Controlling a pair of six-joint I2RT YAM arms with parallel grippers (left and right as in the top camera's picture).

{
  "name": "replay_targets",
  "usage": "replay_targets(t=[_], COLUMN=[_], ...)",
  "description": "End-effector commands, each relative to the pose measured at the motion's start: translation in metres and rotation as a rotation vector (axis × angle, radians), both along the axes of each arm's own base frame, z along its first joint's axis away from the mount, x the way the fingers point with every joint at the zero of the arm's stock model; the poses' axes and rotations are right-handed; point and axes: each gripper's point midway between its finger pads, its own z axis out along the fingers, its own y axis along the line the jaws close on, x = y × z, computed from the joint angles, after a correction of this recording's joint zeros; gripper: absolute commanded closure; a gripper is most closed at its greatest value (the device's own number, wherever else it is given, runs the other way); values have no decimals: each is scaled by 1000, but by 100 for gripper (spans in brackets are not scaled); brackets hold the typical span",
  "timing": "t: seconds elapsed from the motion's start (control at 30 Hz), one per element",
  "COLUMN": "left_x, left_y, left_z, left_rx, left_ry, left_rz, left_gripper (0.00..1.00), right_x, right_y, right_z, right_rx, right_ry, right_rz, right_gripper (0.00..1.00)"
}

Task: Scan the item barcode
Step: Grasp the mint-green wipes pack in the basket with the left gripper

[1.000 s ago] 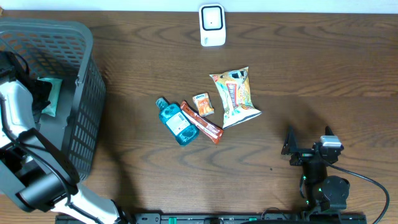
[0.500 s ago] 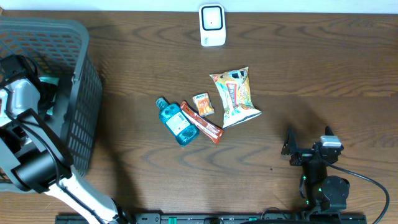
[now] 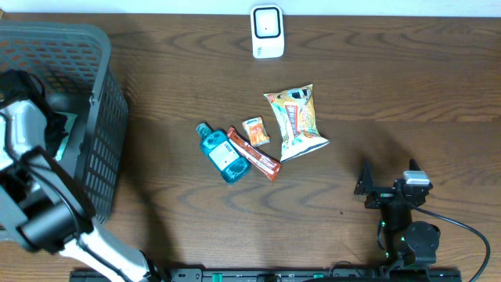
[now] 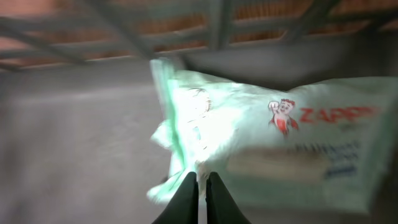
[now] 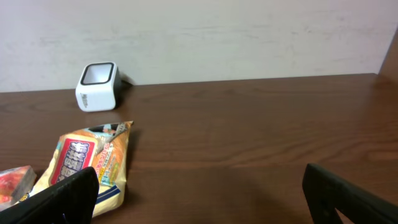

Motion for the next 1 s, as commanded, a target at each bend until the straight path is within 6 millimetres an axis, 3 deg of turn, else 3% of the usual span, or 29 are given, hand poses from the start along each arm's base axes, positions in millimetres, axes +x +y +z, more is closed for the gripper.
replay_targets(t=[0.0, 0.07, 0.17, 0.3, 0.37, 0.4, 0.43, 0.5, 0.6, 0.7, 0.8, 0.97], left_x=[-6, -13, -18, -9, 3, 7, 12, 17, 34, 52, 54, 45], left_y=[0, -5, -8, -5, 3, 6, 9, 9, -15, -31, -33, -21], left_z=[78, 103, 125, 127, 117, 110, 104, 86, 53, 27, 6, -29], left_rx=[101, 125, 152, 190, 222, 223, 227, 204, 73, 27, 36, 28], left_ry=[-125, -162, -201, -170, -114, -102, -94, -54, -52, -36, 49, 179], left_rz=[-3, -3, -4, -142, -268, -288, -306, -362, -589, -837, -949, -941], left_gripper=[93, 93, 89, 45, 34, 17, 10, 9, 13, 9, 6, 5], right_x=[0, 0, 0, 0, 0, 0, 0, 0, 0, 0, 0, 0], right_y=[-4, -4, -4, -4, -4, -4, -4, -4, -4, -4, -4, -4], right_z=[0, 0, 0, 0, 0, 0, 0, 0, 0, 0, 0, 0], right_rx=[-12, -12, -12, -12, -12, -12, -12, -12, -12, -12, -12, -12], right_ry=[-1, -1, -1, -1, -1, -1, -1, -1, -1, -1, -1, -1], right_rz=[-17, -17, -17, -17, -17, -17, -17, -17, -17, -17, -17, -17], right_gripper=[1, 1, 1, 1, 1, 1, 1, 1, 1, 1, 1, 1])
